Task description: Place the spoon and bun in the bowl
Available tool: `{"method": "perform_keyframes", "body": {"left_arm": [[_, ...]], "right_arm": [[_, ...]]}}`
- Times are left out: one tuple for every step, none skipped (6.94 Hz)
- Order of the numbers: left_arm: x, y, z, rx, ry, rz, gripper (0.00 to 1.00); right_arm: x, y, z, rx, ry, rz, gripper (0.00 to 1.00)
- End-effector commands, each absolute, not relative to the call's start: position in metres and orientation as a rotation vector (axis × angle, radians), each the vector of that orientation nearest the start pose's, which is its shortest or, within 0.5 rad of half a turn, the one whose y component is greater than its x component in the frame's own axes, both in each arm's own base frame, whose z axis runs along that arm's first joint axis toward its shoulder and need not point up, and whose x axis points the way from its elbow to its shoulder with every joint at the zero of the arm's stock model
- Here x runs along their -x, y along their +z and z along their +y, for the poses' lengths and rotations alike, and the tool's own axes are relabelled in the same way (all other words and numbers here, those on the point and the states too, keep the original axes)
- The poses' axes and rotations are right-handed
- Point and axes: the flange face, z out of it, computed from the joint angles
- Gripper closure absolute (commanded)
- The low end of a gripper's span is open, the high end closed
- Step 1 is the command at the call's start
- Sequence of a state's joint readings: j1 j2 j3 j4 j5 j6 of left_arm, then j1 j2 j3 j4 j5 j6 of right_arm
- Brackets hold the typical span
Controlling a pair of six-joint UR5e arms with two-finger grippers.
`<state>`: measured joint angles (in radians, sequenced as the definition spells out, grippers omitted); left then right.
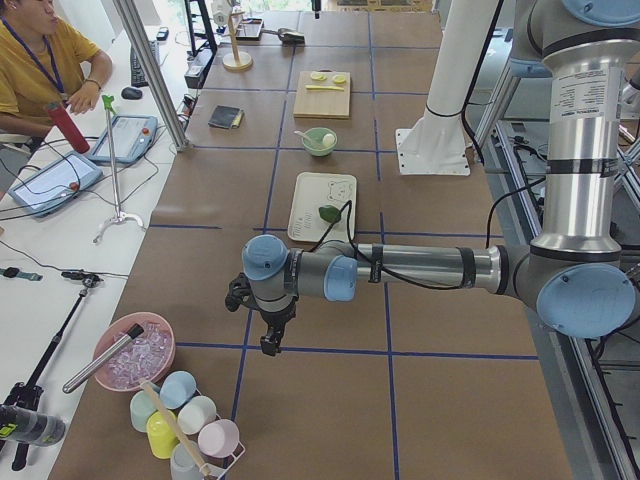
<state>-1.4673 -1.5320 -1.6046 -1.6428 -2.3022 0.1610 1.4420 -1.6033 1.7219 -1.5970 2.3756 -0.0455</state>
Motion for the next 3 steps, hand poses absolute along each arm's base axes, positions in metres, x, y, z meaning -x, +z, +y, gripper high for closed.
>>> {"method": "perform_keyframes", "body": {"left_arm": [[0.0151, 0.6645, -0.4893, -0.153, 0.310, 0.729, 0.00], [0.0150, 0.6641, -0.4894, -0.178, 0.322, 0.730, 0.00], [0.0146, 0.6573, -0.4934, -0.226, 0.340, 0.727, 0.00]], "right_arm": [[0.0012, 0.5986, -0.4886, -0.054, -0.195, -0.808, 0.00], [0.0014, 0.5968, -0.4886, -0.057, -0.197, -0.811, 0.00], [0.0016, 0.5960, -0.4892, -0.058, -0.196, -0.813, 0.00]]}}
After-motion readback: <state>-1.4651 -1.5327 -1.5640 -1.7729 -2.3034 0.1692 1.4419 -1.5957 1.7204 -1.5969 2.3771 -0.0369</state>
